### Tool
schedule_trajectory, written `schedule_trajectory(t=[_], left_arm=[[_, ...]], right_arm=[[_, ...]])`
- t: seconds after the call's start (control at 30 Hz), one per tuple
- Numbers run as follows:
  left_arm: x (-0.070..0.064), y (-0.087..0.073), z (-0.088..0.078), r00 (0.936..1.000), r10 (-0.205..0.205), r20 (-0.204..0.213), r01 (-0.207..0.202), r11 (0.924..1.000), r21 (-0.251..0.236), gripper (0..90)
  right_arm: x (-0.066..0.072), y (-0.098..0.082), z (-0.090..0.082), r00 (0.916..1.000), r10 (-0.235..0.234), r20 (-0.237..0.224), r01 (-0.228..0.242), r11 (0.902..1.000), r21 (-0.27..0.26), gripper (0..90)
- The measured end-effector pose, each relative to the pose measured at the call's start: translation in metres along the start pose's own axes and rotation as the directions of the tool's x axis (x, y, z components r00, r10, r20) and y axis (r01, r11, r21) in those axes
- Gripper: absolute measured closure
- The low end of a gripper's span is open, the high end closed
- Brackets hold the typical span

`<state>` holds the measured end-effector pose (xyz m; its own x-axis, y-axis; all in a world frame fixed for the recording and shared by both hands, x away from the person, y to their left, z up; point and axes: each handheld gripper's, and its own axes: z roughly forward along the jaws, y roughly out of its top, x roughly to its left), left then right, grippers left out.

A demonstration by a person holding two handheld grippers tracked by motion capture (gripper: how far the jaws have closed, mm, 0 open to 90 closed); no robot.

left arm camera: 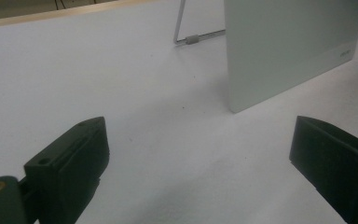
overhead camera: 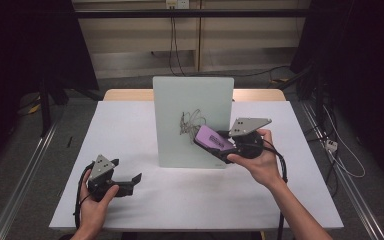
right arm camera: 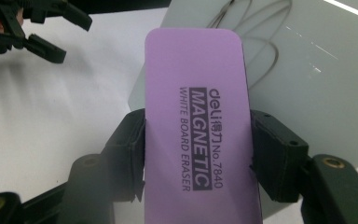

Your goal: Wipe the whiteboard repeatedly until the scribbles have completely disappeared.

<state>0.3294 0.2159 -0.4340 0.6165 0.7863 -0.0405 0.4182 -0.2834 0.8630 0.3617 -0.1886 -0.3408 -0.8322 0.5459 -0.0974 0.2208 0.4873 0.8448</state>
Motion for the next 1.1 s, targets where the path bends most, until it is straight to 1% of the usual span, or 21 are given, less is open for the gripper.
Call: schedule_trajectory(t=[0.27,0.53,0.63,0.7,0.77,0.83,0.93,0.97,1.1], left_arm=[[0.0,0.0,0.0,1.0,0.002,0.0,-0.002,1.0,0.0,4.6],[0.0,0.0,0.0,1.0,0.0,0.002,0.0,1.0,-0.002,4.6],[0.0,0.0,0.0,1.0,0.0,0.003,0.0,1.0,-0.003,4.6],[0.0,0.0,0.001,1.0,0.002,0.006,-0.002,1.0,-0.001,4.6],[-0.001,0.001,0.0,0.9999,0.004,0.01,-0.004,1.0,-0.003,4.6],[-0.001,0.001,-0.001,0.9999,0.009,0.009,-0.009,0.9999,-0.006,4.6],[0.001,0.0,-0.001,1.0,0.002,0.008,-0.002,0.9999,-0.01,4.6],[0.001,0.0,-0.001,1.0,0.001,0.007,-0.001,1.0,-0.004,4.6],[0.001,0.0,-0.002,1.0,0.002,0.003,-0.002,0.9999,-0.01,4.6]], right_arm=[[-0.003,0.016,0.003,0.9998,-0.021,0.005,0.021,0.9997,-0.009,41.0],[-0.009,0.037,0.0,0.9989,-0.028,0.038,0.03,0.999,-0.034,41.0],[-0.012,0.044,0.0,0.9986,-0.032,0.042,0.034,0.9986,-0.04,41.0],[-0.013,0.05,0.002,0.9979,-0.049,0.042,0.05,0.9984,-0.026,41.0],[-0.014,0.057,0.005,0.9964,-0.067,0.052,0.067,0.9977,-0.01,41.0],[-0.016,0.062,0.007,0.9965,-0.068,0.05,0.069,0.9973,-0.024,41.0],[-0.016,0.064,0.011,0.9952,-0.081,0.054,0.082,0.9964,-0.02,41.0],[-0.017,0.064,0.013,0.9953,-0.081,0.053,0.082,0.9964,-0.02,41.0],[-0.02,0.064,0.015,0.995,-0.083,0.056,0.085,0.9956,-0.039,41.0]])
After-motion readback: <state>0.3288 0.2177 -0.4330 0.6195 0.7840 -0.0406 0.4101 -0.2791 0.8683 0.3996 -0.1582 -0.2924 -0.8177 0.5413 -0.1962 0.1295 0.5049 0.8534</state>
